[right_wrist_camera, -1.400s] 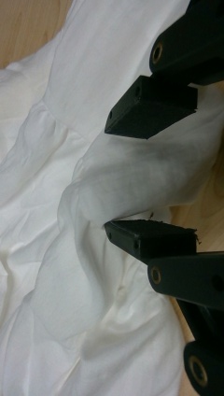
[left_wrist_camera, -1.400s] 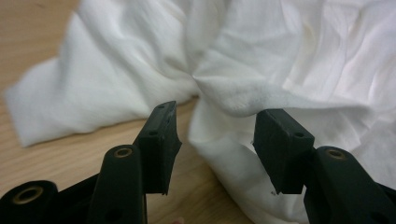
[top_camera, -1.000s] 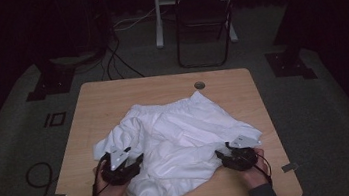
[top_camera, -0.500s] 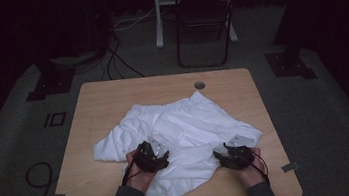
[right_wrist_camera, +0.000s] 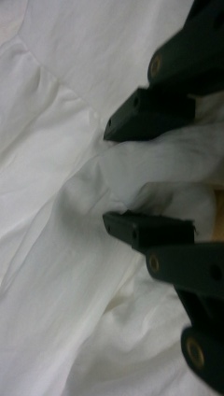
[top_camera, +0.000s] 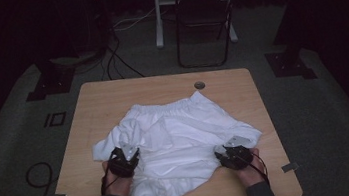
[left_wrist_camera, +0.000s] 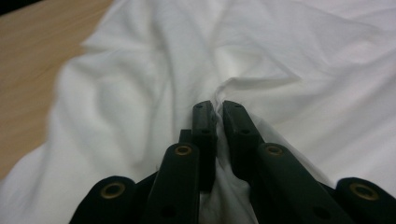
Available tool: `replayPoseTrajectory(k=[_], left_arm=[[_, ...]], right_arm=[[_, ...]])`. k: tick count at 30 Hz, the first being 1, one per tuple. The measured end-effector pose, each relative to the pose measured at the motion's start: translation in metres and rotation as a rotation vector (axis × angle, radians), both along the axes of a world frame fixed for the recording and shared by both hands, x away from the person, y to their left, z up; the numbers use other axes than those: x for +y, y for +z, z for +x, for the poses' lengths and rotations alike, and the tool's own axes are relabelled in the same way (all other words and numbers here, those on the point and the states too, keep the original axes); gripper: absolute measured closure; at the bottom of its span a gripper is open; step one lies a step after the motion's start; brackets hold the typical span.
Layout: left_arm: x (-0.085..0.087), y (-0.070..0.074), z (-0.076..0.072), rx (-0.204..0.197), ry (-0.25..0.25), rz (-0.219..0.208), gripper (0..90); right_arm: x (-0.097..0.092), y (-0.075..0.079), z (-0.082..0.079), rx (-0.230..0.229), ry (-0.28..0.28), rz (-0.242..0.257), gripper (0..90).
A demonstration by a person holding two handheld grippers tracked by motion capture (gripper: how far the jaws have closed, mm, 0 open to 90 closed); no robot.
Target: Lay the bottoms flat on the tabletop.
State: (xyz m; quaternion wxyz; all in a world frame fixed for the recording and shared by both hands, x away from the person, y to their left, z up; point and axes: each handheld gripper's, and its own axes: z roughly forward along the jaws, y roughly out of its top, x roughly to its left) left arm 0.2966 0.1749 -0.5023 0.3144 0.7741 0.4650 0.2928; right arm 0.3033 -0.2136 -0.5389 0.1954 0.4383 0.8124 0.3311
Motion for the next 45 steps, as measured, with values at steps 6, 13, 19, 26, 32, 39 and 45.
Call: replayPoseTrajectory(k=[6,13,19,26,32,39,45], left_arm=[[0.023,0.002,-0.006,-0.007,0.042,0.002,84.2],[0.032,-0.003,-0.011,0.020,0.041,-0.053,80.9],[0.039,-0.001,-0.017,0.009,0.019,-0.115,63.0],[0.039,-0.001,-0.014,-0.002,0.040,-0.117,57.7],[0.020,-0.014,0.003,0.041,-0.028,-0.095,54.3],[0.006,-0.028,0.021,0.076,-0.013,-0.042,59.5],[0.006,-0.035,0.034,0.083,0.021,-0.034,64.5]], right_arm=[[0.002,0.002,-0.001,0.011,0.011,-0.005,74.2],[0.000,0.007,-0.005,0.015,0.007,-0.024,81.9],[-0.014,0.010,-0.013,0.016,-0.050,-0.054,82.1],[-0.028,0.022,-0.017,-0.039,-0.085,0.004,59.1],[-0.006,0.038,-0.017,-0.114,-0.006,0.063,48.1],[0.042,0.035,0.005,-0.101,0.086,0.067,42.9],[0.072,0.012,0.024,-0.036,0.124,0.039,43.2]])
